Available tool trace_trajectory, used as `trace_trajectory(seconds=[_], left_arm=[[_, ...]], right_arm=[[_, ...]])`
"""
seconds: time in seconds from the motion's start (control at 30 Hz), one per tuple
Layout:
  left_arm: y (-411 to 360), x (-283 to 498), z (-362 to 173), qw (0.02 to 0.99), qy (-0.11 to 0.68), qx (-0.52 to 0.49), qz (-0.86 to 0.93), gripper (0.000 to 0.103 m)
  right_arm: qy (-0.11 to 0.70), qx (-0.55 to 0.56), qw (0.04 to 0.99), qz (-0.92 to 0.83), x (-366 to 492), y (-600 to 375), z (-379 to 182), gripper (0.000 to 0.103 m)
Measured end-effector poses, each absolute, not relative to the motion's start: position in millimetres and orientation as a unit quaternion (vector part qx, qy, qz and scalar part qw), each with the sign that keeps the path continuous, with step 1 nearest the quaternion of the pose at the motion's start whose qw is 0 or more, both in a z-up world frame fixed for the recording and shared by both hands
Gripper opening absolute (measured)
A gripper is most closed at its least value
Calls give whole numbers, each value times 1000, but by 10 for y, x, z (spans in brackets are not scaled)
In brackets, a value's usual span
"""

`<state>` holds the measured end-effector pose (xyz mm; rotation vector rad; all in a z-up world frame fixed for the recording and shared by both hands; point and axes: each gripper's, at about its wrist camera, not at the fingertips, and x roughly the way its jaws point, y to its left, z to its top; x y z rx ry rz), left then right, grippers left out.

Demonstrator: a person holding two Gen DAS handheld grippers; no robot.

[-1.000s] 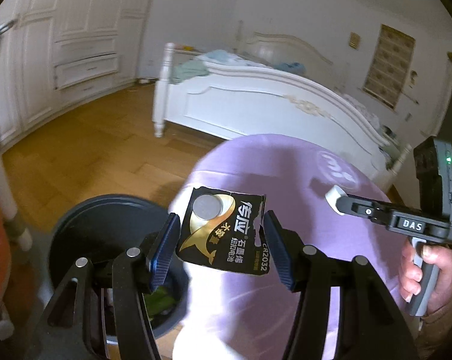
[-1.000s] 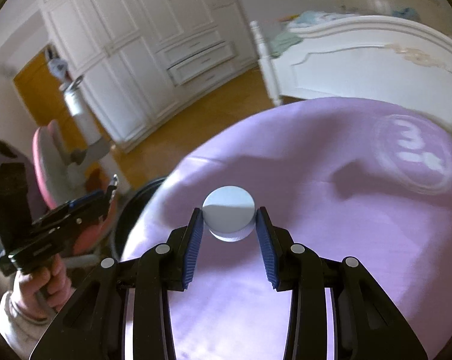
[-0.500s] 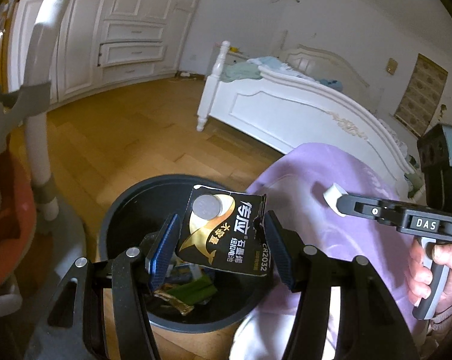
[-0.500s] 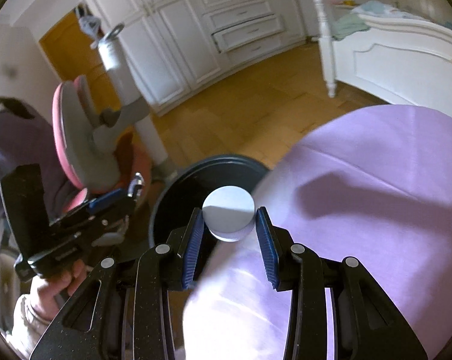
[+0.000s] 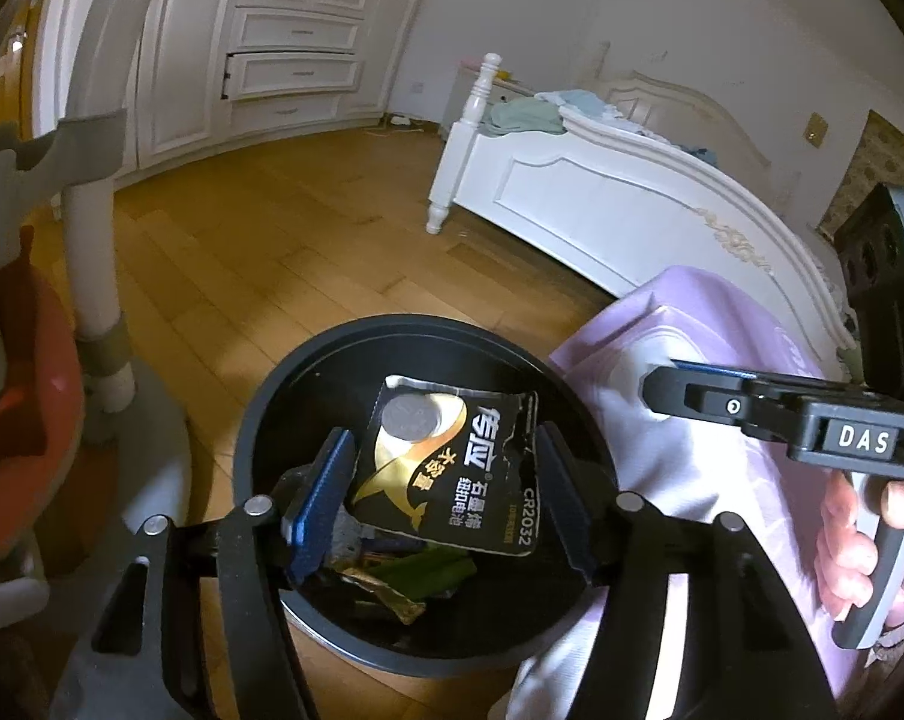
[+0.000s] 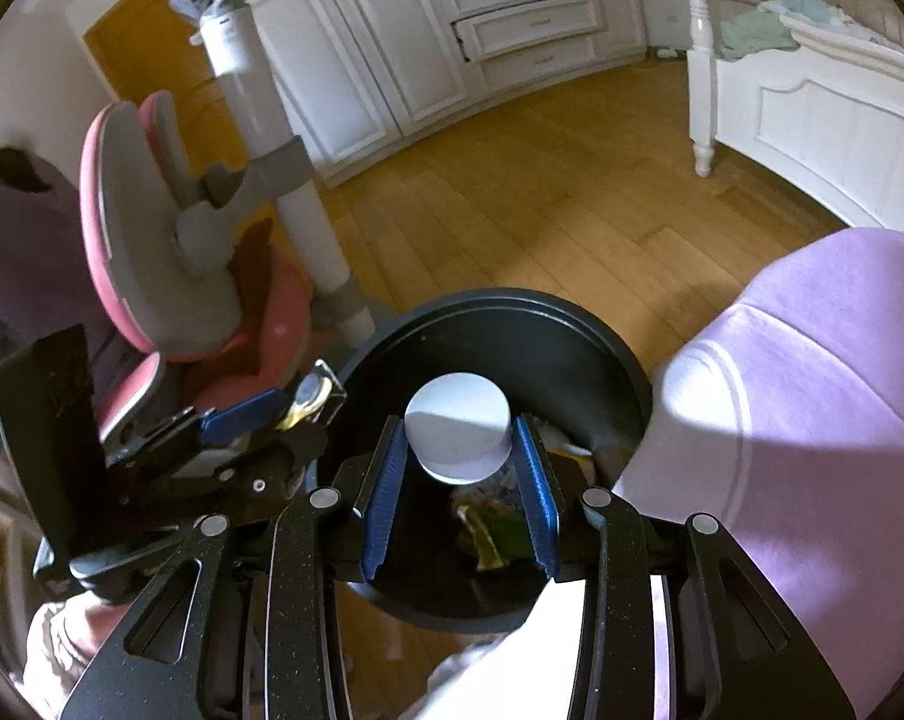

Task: Collect trash
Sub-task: 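Carry both items over the black bin and open both tools to drop them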

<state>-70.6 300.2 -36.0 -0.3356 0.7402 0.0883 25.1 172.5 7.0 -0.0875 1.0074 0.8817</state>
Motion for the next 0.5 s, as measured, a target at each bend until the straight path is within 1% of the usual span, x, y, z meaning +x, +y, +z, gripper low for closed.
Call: trace_trajectory(seconds=[0.03, 0.07, 0.13, 0.3, 0.37, 0.5], left_arm=[[2981, -709, -325, 919, 357, -159, 46, 73], [2970, -718, -312, 921, 354, -155, 49, 83], [2913, -726, -220, 928, 340, -137, 58, 92], [2714, -688, -23, 936, 324, -122, 55, 94], [2547, -682, 86, 942, 313, -113, 48, 97], [2092, -640, 292, 952, 292, -86, 18, 97]], right_arm=[[465, -36, 785, 408, 263, 1666, 78, 52], [462, -30, 787, 408, 279, 1606, 90, 53], [463, -16, 787, 407, 316, 1492, 109, 53], [455, 27, 795, 400, 328, 1079, 190, 53], [448, 51, 802, 393, 324, 818, 236, 53], [430, 77, 820, 368, 303, 341, 311, 53]])
